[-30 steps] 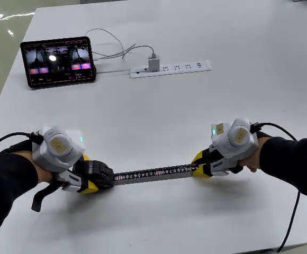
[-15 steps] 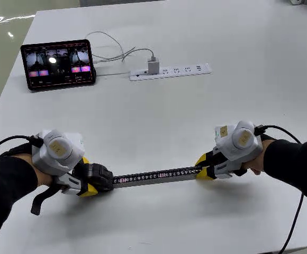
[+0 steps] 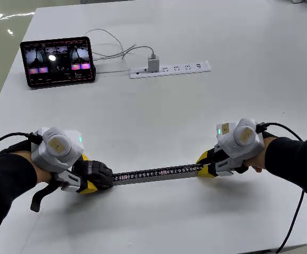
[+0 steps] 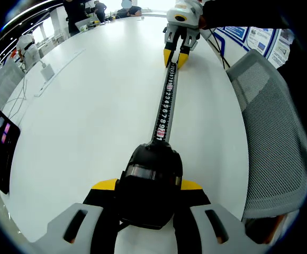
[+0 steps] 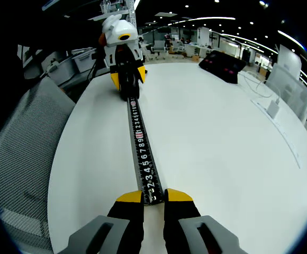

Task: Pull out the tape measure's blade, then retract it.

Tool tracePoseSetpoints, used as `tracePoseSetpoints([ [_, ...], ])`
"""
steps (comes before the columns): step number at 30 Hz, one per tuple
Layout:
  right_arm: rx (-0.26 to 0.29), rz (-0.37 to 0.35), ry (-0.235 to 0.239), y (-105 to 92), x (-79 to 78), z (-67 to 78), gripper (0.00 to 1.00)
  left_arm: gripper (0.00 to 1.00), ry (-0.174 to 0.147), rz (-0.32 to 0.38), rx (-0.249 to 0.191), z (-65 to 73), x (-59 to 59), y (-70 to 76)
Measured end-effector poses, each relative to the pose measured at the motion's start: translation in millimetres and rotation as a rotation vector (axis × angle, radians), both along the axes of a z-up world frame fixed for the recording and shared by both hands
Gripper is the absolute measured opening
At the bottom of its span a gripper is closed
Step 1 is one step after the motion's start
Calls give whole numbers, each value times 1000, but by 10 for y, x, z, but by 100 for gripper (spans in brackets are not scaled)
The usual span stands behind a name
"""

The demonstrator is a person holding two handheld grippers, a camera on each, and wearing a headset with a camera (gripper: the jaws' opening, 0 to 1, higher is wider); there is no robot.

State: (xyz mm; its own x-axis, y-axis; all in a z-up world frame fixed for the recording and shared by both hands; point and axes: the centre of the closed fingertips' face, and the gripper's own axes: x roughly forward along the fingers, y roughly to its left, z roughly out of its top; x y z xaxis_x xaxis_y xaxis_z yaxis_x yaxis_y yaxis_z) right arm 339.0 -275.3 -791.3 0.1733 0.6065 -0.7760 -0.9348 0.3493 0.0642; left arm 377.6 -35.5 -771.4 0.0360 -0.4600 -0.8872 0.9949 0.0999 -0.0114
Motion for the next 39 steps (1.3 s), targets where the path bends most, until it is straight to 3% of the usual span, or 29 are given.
tracePoseSetpoints([
  [8,-17,12,-1,19,-1,-4,10,33,-1,-2,-2,-8,10,-1],
  [11,-26,17,2,25,-4,-5,11,34,19,16,-52,1,17,-27],
  [14,-28,13,10,33,0,0,11,34,-2,-14,-24,0,9,-21],
  [19,-53,34,-1,43,-1,0,12,34,-10,-29,-6,1,9,-12],
  [36,-99,49,-32,22,7,-12,13,37,-38,-53,-19,25,13,-33],
  [37,-117,56,-41,-7,19,-12,14,39,-31,-50,-29,37,1,-46],
  [39,-100,21,-23,-23,30,4,13,42,-20,-46,-33,57,-21,-52],
])
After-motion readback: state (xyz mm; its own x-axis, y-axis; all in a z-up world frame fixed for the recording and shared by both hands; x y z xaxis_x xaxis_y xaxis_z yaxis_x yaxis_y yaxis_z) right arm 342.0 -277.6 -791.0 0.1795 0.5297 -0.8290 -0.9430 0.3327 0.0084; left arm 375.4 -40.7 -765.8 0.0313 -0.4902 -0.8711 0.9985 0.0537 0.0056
